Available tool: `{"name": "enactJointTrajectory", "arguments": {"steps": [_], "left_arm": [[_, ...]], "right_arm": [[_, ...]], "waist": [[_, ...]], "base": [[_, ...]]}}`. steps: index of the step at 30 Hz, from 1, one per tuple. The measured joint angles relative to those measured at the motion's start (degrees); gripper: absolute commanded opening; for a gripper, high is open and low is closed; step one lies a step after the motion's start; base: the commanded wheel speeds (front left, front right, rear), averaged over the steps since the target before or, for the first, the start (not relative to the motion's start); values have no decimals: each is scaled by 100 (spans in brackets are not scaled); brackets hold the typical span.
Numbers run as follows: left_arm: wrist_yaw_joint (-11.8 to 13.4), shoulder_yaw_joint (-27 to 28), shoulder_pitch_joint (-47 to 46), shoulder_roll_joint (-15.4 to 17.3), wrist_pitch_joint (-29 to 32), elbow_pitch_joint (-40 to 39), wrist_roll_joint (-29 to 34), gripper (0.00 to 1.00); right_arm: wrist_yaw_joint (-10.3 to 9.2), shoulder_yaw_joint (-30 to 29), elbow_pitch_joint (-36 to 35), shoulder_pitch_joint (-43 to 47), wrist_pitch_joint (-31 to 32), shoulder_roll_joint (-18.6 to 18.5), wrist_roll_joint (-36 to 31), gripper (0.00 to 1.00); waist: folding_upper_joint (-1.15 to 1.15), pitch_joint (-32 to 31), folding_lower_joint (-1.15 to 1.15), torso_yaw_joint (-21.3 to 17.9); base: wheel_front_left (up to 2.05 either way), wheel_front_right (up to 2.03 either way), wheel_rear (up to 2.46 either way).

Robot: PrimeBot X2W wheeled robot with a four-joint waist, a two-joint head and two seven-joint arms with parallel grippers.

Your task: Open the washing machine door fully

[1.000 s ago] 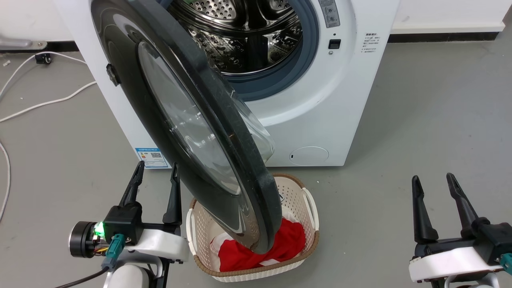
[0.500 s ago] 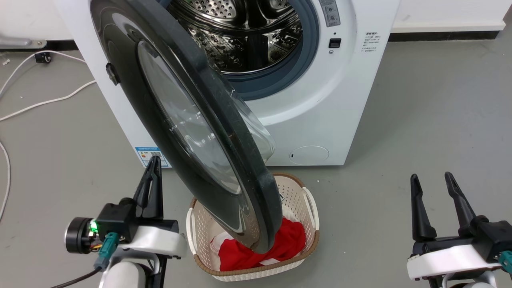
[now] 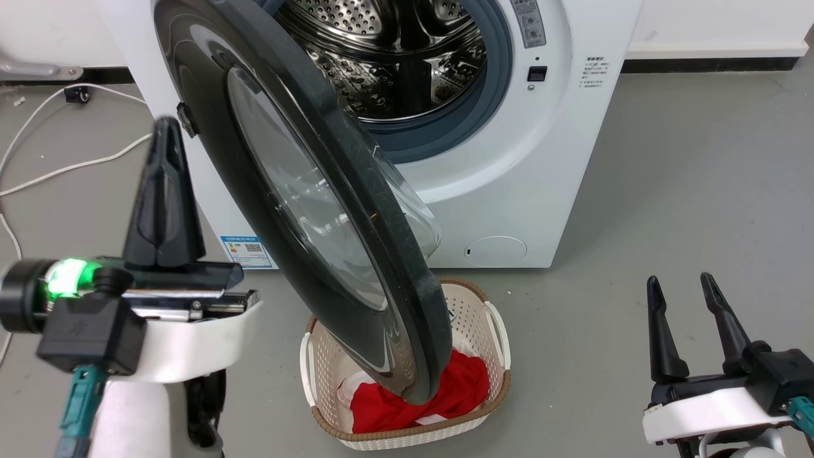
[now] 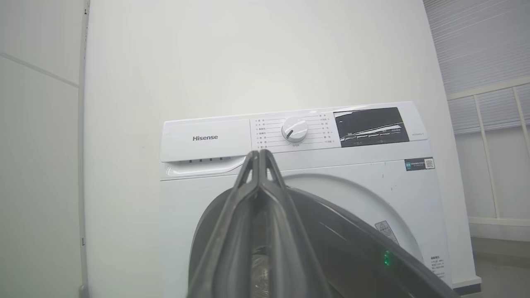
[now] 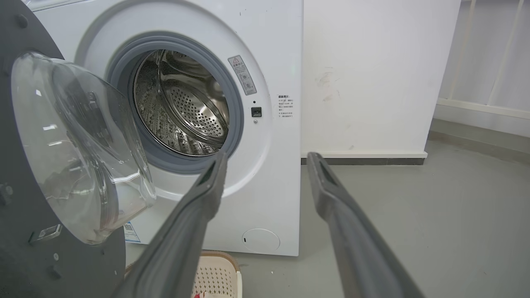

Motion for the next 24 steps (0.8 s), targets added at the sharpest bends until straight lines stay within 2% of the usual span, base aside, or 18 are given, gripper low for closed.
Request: {"name": "enactJointTrajectory", "arguments": {"steps": [6,10,15,24], "left_arm": [[-10,-98,-444,112,-1,-782,102,0],[-118,-464,-612,113,-3,-1141,179,0],[-285,-1200,-626,91,42,-1207,140,0],[-463,-2708,-179,118,776,-918,-353,0]], "right_arm": [[0,2,3,1,-1,0,0,100],[0,-2,13,2,-2,0,11,100],[0,-14,35,15,-2,0,27,100],[0,-55,51,55,-2,1,108,100]], "waist": [[0,11,0,12],[0,11,0,-4],[0,-18,0,-50],[0,-1,0,-84]], "base": [[0,0,0],[0,0,0],[0,0,0],[0,0,0]]}}
